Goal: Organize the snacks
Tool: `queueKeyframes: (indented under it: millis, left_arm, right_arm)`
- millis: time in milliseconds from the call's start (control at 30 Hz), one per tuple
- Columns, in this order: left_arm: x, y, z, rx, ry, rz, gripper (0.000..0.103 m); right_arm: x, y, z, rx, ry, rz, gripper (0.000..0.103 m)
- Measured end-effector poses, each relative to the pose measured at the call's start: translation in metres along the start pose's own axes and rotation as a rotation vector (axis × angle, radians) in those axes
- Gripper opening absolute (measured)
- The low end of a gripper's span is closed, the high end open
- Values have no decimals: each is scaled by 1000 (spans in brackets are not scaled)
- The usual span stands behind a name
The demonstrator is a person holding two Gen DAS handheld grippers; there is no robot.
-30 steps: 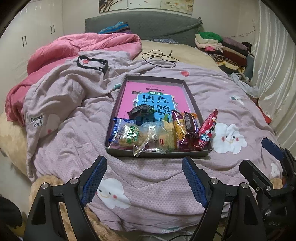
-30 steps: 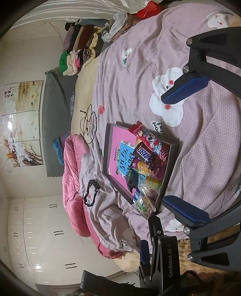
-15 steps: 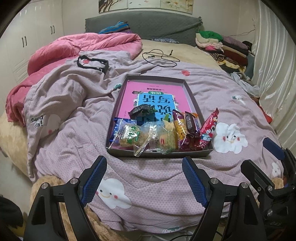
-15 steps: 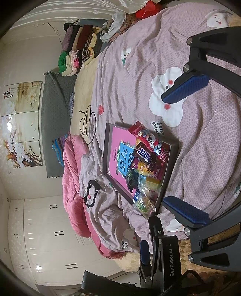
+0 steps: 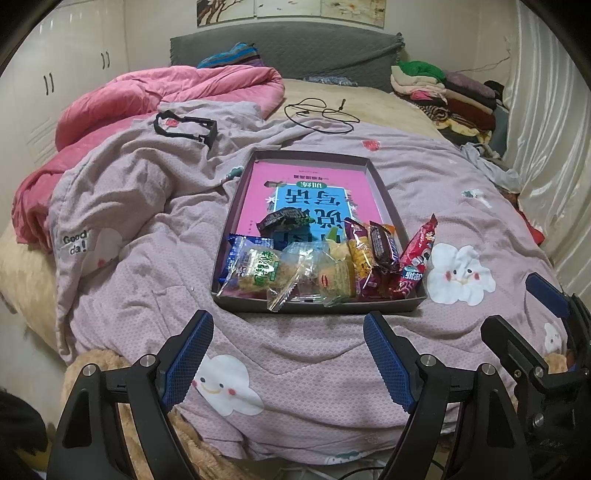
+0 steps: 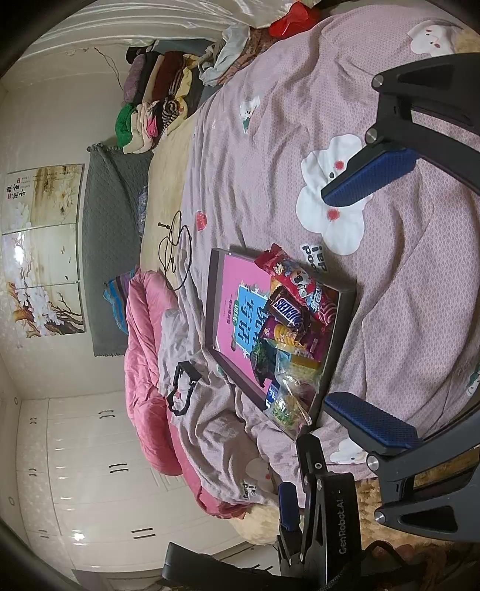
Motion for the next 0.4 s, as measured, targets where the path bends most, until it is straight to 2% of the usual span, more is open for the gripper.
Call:
queueKeyframes:
  millis: [267,400]
  left_arm:
    - [1,4,-4,12,3,1,84]
    - [7,19,-7,34,-16,44,84]
  right_arm:
    - [1,-6,-2,-17,-3,-10,101]
    - [1,-18,-6,-43,-2,-21,101]
Point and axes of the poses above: each gripper's, at about its wrist camera, not at the fingertips, and z roughly against the way its jaws point, y to its left, x to its top, the point moved 6 cm from there along -z, roughly the way its jaws point, and after that the axes turned 14 degrees about -y, right-handed, at the moved point
